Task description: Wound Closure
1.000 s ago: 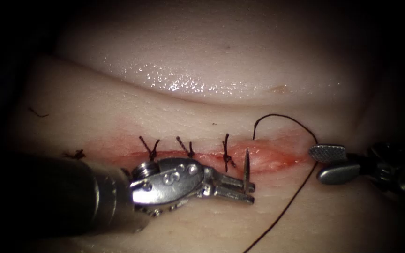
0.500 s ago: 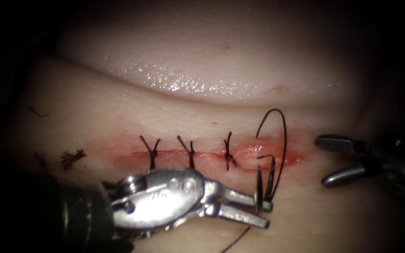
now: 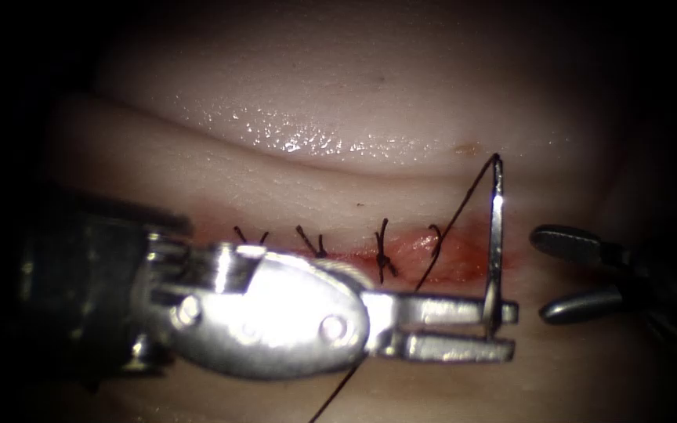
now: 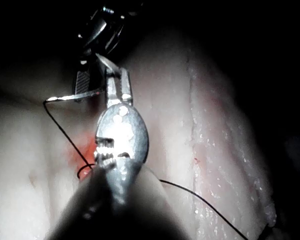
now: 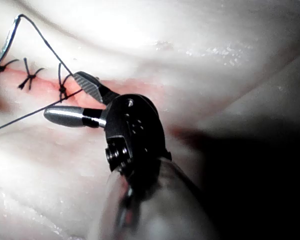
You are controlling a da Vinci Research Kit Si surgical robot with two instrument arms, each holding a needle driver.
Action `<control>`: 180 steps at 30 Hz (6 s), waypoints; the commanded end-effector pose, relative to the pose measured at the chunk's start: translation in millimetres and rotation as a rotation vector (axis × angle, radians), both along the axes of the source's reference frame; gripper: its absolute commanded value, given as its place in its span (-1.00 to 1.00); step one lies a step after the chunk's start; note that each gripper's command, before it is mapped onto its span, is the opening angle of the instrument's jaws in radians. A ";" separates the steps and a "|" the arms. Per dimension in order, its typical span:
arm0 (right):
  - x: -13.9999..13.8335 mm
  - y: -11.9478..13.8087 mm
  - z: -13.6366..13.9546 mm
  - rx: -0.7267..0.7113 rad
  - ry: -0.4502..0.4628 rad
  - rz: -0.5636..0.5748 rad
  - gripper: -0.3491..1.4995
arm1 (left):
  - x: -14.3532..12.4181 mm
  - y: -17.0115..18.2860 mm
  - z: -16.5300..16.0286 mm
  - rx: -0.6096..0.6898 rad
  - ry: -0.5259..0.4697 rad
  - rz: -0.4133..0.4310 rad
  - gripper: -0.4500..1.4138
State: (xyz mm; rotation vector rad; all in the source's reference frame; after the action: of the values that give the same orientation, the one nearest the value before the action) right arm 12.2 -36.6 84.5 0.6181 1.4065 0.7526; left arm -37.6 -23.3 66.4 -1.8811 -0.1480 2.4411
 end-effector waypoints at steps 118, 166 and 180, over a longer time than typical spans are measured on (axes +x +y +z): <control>7.2 4.6 4.2 -0.110 -0.228 0.421 -1.00 | -2.1 -3.4 26.7 0.227 0.573 -0.041 -1.00; 9.2 5.4 11.0 -0.533 -0.402 0.176 -1.00 | -2.3 -5.4 29.6 0.464 0.725 0.131 -0.71; 9.6 3.2 12.3 -0.610 -0.388 0.120 -1.00 | -0.7 -5.7 28.7 0.455 0.724 0.144 -0.78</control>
State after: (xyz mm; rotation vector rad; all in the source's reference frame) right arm 21.1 -33.3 96.1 -0.0898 1.2262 0.4560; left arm -37.7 -28.6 94.5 -0.7752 -0.7284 2.6947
